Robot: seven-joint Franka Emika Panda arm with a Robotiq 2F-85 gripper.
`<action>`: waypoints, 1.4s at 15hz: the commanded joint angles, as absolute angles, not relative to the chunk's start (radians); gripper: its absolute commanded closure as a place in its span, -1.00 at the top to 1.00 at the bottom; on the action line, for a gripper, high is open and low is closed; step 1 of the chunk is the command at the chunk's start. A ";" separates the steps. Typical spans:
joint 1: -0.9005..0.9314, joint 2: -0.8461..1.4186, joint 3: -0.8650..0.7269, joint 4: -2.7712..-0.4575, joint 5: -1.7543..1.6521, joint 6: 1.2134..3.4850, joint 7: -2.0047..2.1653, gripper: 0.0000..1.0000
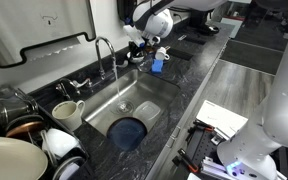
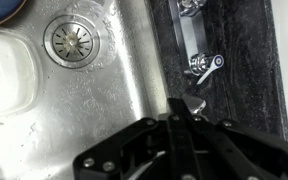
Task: Close the tap with the right tap handle
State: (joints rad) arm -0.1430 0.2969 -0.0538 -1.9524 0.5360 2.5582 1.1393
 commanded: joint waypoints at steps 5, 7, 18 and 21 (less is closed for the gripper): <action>-0.158 0.484 -0.044 -1.780 0.644 2.572 1.072 -1.00; -0.164 0.512 -0.040 -1.746 0.666 2.573 1.068 -1.00; -0.121 0.664 -0.110 -1.609 0.514 2.696 1.324 -1.00; -0.146 0.706 -0.066 -1.558 0.534 2.720 1.292 -1.00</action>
